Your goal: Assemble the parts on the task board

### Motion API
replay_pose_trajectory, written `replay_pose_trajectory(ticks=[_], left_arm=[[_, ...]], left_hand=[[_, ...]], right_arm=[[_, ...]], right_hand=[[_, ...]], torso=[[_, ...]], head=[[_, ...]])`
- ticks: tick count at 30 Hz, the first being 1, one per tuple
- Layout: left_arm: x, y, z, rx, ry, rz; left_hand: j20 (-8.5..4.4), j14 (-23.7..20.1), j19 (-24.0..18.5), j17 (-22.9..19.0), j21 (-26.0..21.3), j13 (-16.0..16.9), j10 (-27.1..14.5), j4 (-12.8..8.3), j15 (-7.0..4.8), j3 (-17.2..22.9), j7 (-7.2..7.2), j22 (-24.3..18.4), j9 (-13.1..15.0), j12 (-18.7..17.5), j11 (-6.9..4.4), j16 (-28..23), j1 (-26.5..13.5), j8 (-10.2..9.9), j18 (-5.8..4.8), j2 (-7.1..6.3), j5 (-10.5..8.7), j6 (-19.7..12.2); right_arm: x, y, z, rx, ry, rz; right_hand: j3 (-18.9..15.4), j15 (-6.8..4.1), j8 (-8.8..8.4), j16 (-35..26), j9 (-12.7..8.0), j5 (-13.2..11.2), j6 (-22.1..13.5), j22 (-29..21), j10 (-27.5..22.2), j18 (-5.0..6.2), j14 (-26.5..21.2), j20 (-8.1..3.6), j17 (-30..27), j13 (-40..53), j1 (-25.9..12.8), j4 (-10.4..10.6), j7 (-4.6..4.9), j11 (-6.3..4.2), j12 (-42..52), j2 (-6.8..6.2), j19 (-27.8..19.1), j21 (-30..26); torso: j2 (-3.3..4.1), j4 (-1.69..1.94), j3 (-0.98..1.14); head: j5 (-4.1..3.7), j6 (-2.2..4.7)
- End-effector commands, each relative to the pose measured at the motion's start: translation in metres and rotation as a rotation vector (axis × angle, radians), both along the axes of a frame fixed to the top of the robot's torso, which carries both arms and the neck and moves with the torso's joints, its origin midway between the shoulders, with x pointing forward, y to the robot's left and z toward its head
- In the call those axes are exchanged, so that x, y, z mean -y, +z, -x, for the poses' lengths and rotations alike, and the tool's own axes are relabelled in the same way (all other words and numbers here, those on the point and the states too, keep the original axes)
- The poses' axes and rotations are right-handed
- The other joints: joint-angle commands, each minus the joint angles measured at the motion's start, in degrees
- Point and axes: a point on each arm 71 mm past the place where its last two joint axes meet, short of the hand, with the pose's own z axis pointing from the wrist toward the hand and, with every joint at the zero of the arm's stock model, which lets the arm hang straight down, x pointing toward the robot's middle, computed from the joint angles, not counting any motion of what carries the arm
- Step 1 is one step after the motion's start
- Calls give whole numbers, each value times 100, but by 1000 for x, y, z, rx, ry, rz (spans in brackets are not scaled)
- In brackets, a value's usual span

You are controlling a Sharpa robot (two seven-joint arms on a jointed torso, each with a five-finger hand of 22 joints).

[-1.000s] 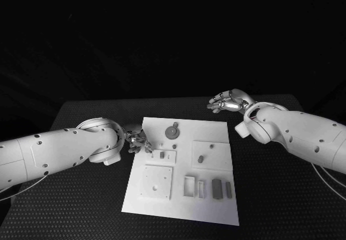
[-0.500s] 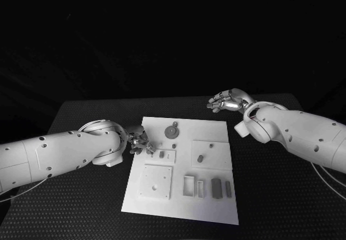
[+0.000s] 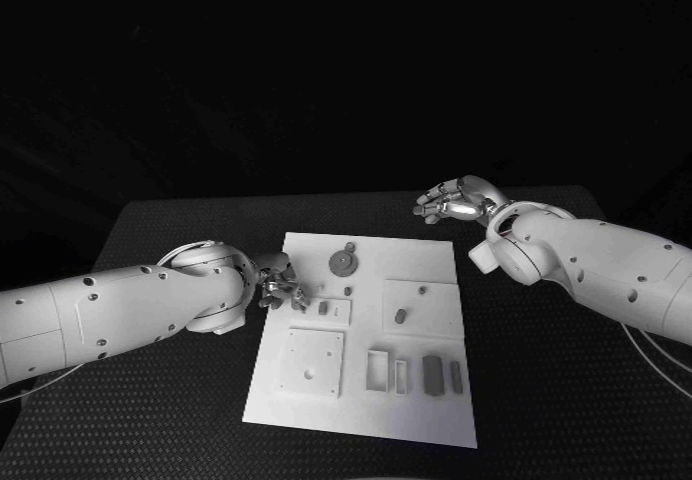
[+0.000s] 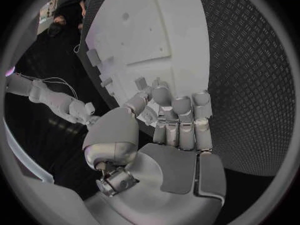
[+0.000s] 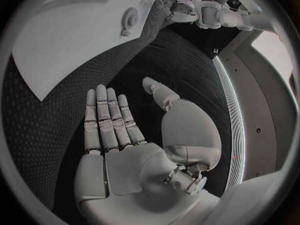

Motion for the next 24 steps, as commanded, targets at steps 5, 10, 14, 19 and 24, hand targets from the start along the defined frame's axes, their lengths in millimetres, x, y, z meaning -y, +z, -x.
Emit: replay_pose_trajectory(ticks=[5, 10, 14, 19, 24], left_arm=[[3, 0, 0, 37, -22, -29], [4, -2, 1, 46, -21, -35], [4, -4, 1, 49, -19, -35], [5, -5, 2, 57, -20, -36], [5, -4, 2, 70, -19, -31]], left_hand=[[-548, 26, 54, 23, 56, 38, 20, -34, -40, 26, -138, 127, 96, 79, -40, 71, 3, 427, 15, 47, 52, 195], [-558, 37, 65, 41, 90, 69, 25, -36, -53, 32, -151, 127, 97, 131, -52, 115, -10, 472, 18, 43, 58, 208], [-561, 40, 68, 46, 101, 78, 24, -38, -57, 34, -154, 127, 96, 146, -55, 129, -12, 486, 20, 38, 64, 210], [-571, 50, 78, 61, 132, 103, 26, -37, -69, 38, -164, 127, 97, 190, -65, 168, -24, 527, 24, 27, 75, 222], [-581, 56, 86, 73, 161, 124, 26, -37, -81, 45, -173, 127, 97, 232, -74, 204, -27, 567, 29, 15, 82, 227]], right_arm=[[-2, 0, 1, -1, 16, -4], [-1, 0, 1, -1, 16, -4], [-1, 0, 1, -1, 16, -4], [-1, 0, 1, -1, 16, -4], [-1, 0, 1, -1, 16, -4]], right_hand=[[-20, 30, 18, -27, -10, 36, 19, 7, 41, 36, -4, 4, -5, -2, -39, 20, 105, 14, -25, -26, -8, -37], [-20, 30, 18, -27, -11, 37, 19, 8, 42, 37, -4, 4, -5, -2, -40, 21, 105, 14, -26, -26, -7, -39], [-20, 30, 18, -27, -11, 38, 19, 9, 42, 37, -4, 4, -6, -2, -40, 22, 105, 14, -26, -26, -7, -40], [-20, 30, 19, -27, -12, 39, 19, 10, 42, 37, -4, 4, -6, -2, -40, 22, 105, 14, -27, -26, -7, -41], [-21, 30, 19, -27, -12, 40, 19, 11, 43, 37, -4, 4, -6, -2, -41, 23, 105, 14, -28, -25, -6, -43]], torso=[[-3, -3, 2], [2, -2, 3], [-1, -2, 1], [0, -1, 3], [-2, -1, 1]], head=[[4, -9], [1, -14], [0, -16], [-3, -19], [-7, -17]])
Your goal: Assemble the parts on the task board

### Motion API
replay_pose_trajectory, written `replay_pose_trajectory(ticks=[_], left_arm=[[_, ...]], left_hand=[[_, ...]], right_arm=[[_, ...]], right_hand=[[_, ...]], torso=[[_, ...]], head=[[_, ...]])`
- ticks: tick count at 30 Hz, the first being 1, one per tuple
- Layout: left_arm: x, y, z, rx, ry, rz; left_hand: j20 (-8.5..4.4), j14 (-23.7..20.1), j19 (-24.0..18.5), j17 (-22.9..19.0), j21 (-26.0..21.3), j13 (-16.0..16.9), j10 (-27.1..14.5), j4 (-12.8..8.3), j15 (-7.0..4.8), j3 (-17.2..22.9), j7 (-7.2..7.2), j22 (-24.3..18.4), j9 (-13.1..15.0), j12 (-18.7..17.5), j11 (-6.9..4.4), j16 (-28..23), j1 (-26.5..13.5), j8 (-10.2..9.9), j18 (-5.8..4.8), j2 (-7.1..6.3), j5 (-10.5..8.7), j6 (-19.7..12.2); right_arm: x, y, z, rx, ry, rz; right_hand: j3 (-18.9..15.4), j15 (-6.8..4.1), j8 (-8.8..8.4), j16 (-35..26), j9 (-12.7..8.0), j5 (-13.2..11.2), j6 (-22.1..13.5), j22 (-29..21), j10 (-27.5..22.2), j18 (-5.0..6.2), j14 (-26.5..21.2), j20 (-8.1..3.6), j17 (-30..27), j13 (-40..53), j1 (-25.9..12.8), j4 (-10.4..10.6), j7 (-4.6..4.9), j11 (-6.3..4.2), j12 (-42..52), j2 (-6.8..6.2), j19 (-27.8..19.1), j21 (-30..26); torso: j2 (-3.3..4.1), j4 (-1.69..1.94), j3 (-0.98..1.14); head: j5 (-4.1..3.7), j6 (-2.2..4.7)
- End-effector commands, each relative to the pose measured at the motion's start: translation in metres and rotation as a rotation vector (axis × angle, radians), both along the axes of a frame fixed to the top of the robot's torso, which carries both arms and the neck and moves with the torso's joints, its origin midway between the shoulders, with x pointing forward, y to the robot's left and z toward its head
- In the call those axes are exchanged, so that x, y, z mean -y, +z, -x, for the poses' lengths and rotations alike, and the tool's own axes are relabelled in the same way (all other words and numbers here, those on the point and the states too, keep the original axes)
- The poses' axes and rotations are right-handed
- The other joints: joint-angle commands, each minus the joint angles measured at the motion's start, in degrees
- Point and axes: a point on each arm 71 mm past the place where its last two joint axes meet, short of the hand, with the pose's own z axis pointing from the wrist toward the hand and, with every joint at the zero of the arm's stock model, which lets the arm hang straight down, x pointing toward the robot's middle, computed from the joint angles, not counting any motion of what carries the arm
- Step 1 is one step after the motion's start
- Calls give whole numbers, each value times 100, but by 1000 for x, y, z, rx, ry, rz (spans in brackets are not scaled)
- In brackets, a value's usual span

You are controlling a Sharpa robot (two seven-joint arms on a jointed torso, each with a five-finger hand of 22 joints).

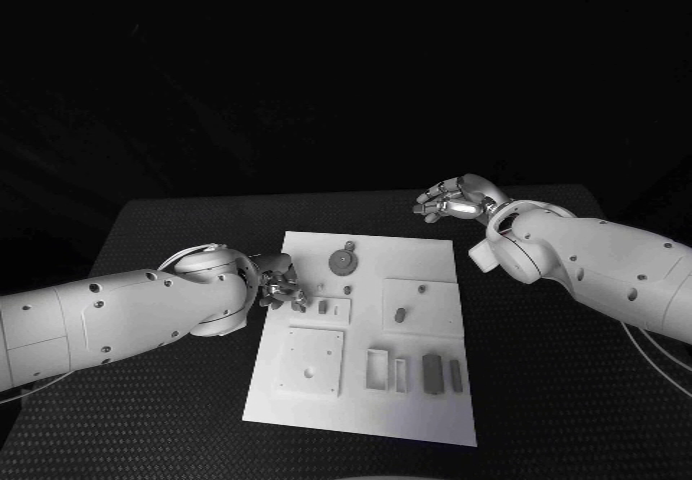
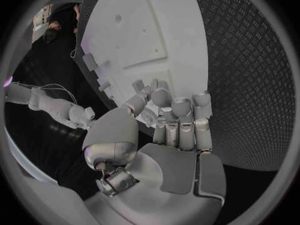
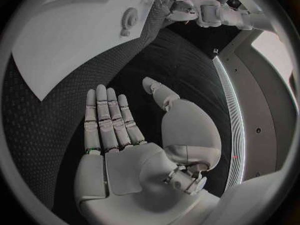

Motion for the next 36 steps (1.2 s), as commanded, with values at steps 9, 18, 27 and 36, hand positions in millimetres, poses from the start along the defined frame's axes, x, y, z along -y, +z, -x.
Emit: replay_pose_trajectory(ticks=[9, 18, 27, 36], left_arm=[[2, 2, 1, 52, 0, 11], [-1, 3, 4, 74, 10, 23], [-6, 5, 10, 146, 22, 57], [-5, 5, 17, 214, 16, 84]], left_hand=[[-582, 12, 57, 15, 58, 23, 2, -26, -79, 56, -174, 128, 94, 57, -60, 56, 2, 347, 34, 43, 40, 187], [-588, 10, 55, 21, 89, 38, -10, -54, -85, 74, -180, 126, 88, 92, -66, 86, 13, 390, 35, 55, 119, 178], [-595, 15, 59, 23, 111, 45, -13, -77, -89, 87, -187, 125, 83, 115, -73, 106, 34, 419, 38, 32, 145, 180], [-603, 24, 71, 20, 132, 50, -15, -73, -96, 101, -192, 123, 74, 132, -79, 118, 49, 441, 43, -3, 165, 187]], right_arm=[[-1, 0, 0, -1, 15, -4], [0, 0, 1, -1, 13, -3], [2, 0, 1, 0, 9, -2], [2, 0, 1, -1, 9, -2]], right_hand=[[-22, 33, 20, -28, -9, 41, 19, 9, 44, 37, -8, 4, -7, -2, -43, 26, 105, 15, -31, -25, -5, -24], [-23, 33, 20, -28, -11, 42, 19, 11, 45, 37, -8, 4, -7, -2, -43, 27, 105, 14, -33, -25, -4, -28], [-23, 33, 21, -28, -12, 43, 19, 14, 46, 37, -8, 4, -7, -2, -42, 27, 104, 14, -35, -26, -3, -31], [-23, 32, 22, -28, -13, 44, 20, 16, 47, 37, -8, 4, -8, -1, -41, 28, 104, 14, -36, -25, -2, -34]], torso=[[0, 0, -1], [-1, 2, 1], [-1, 4, 2], [-2, 11, 3]], head=[[-4, 4], [-4, -2], [-2, -16], [13, -23]])
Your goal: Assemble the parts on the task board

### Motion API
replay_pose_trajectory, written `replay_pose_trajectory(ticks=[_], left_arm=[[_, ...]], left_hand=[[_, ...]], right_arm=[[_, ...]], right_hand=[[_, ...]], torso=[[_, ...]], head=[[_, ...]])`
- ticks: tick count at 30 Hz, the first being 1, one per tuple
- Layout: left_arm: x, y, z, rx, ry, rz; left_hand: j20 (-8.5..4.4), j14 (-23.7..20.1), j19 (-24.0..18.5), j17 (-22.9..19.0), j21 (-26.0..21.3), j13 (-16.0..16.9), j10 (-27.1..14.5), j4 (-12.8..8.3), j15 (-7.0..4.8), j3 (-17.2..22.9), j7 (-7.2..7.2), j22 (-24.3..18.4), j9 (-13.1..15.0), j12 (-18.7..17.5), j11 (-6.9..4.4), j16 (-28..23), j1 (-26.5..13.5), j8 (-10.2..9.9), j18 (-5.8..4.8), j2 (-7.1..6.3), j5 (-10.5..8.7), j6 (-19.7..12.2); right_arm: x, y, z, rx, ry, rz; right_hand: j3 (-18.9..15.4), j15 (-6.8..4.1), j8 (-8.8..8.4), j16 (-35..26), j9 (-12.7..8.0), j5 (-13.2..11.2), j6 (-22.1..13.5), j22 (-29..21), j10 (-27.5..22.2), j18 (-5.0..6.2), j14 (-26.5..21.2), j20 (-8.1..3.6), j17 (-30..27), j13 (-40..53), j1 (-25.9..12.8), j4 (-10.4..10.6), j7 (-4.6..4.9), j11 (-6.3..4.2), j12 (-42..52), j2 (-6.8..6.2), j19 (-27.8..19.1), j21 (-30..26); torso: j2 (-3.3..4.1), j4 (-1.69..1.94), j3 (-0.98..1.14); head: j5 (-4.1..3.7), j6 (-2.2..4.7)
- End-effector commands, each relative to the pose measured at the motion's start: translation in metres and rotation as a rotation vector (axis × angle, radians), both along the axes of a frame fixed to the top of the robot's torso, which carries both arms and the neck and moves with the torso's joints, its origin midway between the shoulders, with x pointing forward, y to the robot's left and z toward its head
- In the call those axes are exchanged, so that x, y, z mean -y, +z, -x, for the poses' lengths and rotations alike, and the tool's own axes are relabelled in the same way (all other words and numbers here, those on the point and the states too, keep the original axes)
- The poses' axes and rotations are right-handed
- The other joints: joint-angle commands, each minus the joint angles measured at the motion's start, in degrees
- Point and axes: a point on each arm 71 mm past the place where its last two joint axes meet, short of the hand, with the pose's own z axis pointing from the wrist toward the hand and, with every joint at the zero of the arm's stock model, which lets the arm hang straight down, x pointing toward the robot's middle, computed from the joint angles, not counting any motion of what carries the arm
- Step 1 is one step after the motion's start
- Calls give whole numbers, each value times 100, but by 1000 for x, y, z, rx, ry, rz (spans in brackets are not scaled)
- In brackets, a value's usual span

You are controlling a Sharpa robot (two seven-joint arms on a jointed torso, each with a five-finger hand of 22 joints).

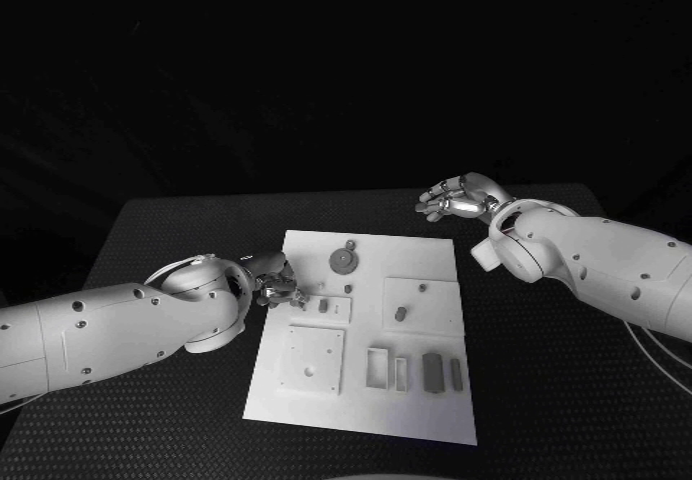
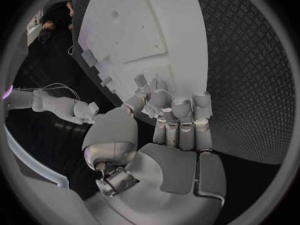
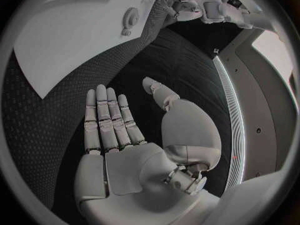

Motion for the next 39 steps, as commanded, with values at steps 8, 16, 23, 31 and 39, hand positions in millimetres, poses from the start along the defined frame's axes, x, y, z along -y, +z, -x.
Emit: replay_pose_trajectory(ticks=[8, 16, 23, 31, 39], left_arm=[[3, -3, 4, 115, -7, 33], [5, -8, 7, 127, -15, 26], [4, -10, 7, 137, -2, 22], [5, -13, 8, 121, -8, 15], [4, -15, 8, 111, -5, 7]], left_hand=[[-600, 49, 55, -1, 50, 10, -18, 13, -86, 63, -174, 123, 62, 40, -77, 40, 87, 121, 48, 1, 45, 210], [-605, 54, 60, -6, 62, 11, -20, 28, -91, 78, -176, 122, 53, 50, -80, 44, 104, 134, 51, -16, 63, 213], [-607, 57, 63, -8, 68, 12, -21, 44, -93, 83, -177, 120, 48, 55, -80, 47, 107, 140, 51, -19, 70, 214], [-609, 64, 66, -10, 75, 15, -19, 60, -96, 88, -179, 120, 43, 65, -83, 53, 110, 150, 52, -24, 79, 219], [-610, 67, 66, -11, 79, 17, -18, 67, -97, 91, -181, 119, 39, 72, -84, 57, 113, 155, 53, -26, 85, 219]], right_arm=[[0, 0, 0, -1, 13, -3], [1, 0, 1, -1, 11, -3], [1, 0, 1, -1, 12, -3], [1, 0, 1, -1, 12, -3], [1, 0, 1, -1, 12, -3]], right_hand=[[-7, 33, 23, -28, -10, 22, 20, 9, 28, 37, -8, 4, -9, -1, -42, 12, 104, -6, -38, -25, -1, -37], [-7, 33, 24, -28, -11, 22, 20, 11, 29, 37, -8, 4, -9, -1, -43, 14, 104, -7, -40, -24, 0, -40], [-8, 33, 24, -28, -12, 23, 20, 14, 30, 38, -8, 4, -9, -1, -43, 15, 104, -7, -41, -24, 1, -43], [-9, 33, 25, -28, -13, 23, 20, 16, 31, 38, -8, 4, -9, -1, -44, 17, 104, -7, -43, -23, 2, -46], [-9, 33, 26, -29, -14, 23, 20, 18, 32, 38, -8, 4, -10, -1, -44, 18, 104, -7, -45, -21, 3, -49]], torso=[[2, -13, 2], [6, -14, -2], [1, -6, 0], [4, -13, -4], [3, -9, -3]], head=[[23, -20], [6, -26], [2, -34], [6, -48], [6, -63]])
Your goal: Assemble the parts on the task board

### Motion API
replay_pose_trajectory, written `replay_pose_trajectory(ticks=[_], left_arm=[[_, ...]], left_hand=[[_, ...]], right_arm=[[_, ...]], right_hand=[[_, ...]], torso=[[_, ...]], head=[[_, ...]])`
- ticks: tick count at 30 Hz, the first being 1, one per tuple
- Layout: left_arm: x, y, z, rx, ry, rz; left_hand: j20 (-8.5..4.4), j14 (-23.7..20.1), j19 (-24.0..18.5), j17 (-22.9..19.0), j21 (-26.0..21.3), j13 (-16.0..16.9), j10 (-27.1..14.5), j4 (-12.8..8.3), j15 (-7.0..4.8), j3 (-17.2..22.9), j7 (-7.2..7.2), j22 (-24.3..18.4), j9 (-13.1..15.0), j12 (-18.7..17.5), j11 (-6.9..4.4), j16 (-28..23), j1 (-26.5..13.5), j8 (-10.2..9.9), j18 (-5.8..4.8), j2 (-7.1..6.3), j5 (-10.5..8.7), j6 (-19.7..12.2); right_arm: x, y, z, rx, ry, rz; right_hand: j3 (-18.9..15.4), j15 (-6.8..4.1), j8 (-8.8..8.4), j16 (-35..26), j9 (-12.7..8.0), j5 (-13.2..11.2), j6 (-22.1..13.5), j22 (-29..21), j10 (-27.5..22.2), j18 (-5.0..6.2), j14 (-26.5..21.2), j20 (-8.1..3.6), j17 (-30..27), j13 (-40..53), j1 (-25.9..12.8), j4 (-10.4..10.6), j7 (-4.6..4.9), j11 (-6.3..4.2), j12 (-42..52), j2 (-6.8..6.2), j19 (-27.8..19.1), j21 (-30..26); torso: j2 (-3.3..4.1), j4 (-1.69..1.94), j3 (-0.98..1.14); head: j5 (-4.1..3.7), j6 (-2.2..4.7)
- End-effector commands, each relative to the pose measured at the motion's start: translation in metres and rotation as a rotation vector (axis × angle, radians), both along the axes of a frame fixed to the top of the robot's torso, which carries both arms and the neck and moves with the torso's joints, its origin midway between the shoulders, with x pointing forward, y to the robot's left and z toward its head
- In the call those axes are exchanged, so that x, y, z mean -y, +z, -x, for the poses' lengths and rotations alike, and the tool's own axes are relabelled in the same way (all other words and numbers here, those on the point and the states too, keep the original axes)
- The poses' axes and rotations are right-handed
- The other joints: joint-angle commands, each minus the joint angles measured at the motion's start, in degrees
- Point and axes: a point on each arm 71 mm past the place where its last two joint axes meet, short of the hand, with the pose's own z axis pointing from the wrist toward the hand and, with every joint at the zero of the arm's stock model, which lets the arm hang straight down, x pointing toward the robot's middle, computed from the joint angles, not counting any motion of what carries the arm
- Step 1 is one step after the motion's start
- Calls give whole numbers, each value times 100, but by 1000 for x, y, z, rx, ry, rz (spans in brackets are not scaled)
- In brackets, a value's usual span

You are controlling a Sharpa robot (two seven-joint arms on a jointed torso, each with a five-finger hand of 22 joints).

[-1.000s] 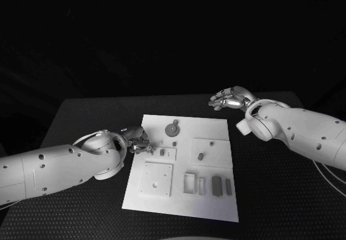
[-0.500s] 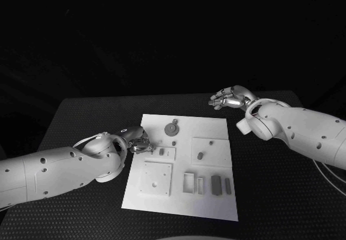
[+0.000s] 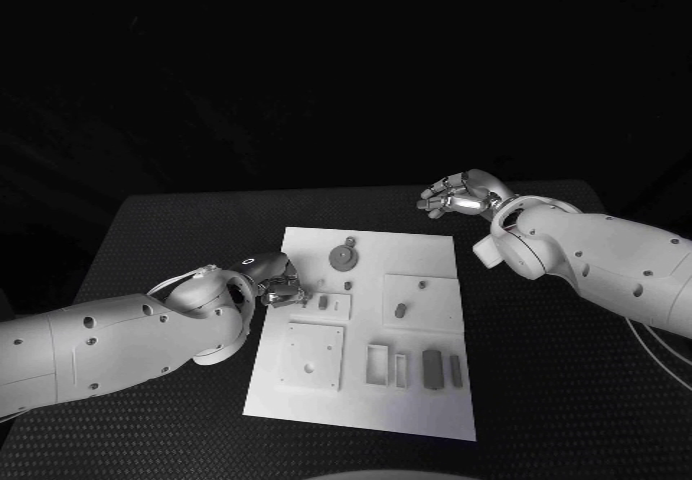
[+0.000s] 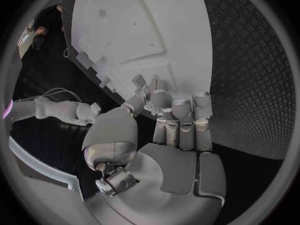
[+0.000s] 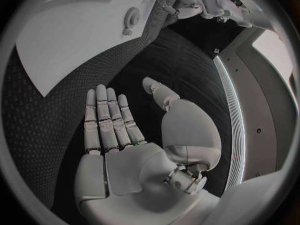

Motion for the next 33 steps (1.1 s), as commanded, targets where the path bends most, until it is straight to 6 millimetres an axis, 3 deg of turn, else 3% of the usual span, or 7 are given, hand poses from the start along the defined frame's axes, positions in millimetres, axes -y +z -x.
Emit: replay_pose_trajectory(ticks=[1, 30, 32, 33], left_arm=[[2, -2, 1, 1, -6, -5], [0, -8, 2, -25, -8, -21], [0, -8, 2, -28, -8, -23], [0, -8, 2, -29, -8, -24]], left_hand=[[-589, 69, 46, -8, 21, 7, -16, 17, -95, 20, -183, 117, 4, 27, -83, 36, 69, 33, 54, 19, 41, 216], [-593, 74, 43, -11, 34, 12, -19, 18, -98, 31, -187, 116, -8, 46, -87, 48, 90, 51, 56, 17, 65, 215], [-591, 72, 35, -16, 51, 17, -27, 27, -95, 41, -186, 114, -27, 71, -87, 65, 90, 79, 51, -11, 447, 212], [-591, 72, 36, -16, 54, 17, -28, 28, -95, 39, -187, 114, -29, 73, -87, 66, 90, 82, 51, -13, 458, 212]], right_arm=[[-2, 0, 1, -1, 16, -4], [-1, 0, 0, -1, 16, -4], [-1, 0, 0, -2, 16, -4], [-1, 0, 0, -2, 16, -4]], right_hand=[[-9, 33, 26, -29, -10, 23, 20, 9, 33, 38, -8, 4, -9, -1, -44, 18, 104, -7, -23, -21, 3, -26], [-11, 32, 28, -29, -14, 25, 20, 18, 36, 39, -8, 4, -10, -1, -43, 19, 103, -7, -29, -22, 6, -38], [-11, 32, 28, -29, -15, 25, 20, 18, 36, 39, -8, 4, -10, -1, -42, 19, 103, -7, -29, -22, 7, -39], [-11, 32, 28, -29, -15, 25, 20, 19, 37, 39, -8, 4, -10, -1, -42, 19, 103, -7, -30, -22, 7, -39]], torso=[[1, 1, 0], [0, -2, 3], [-1, -2, 3], [0, -2, 4]], head=[[-1, -11], [3, -35], [4, -39], [5, -39]])
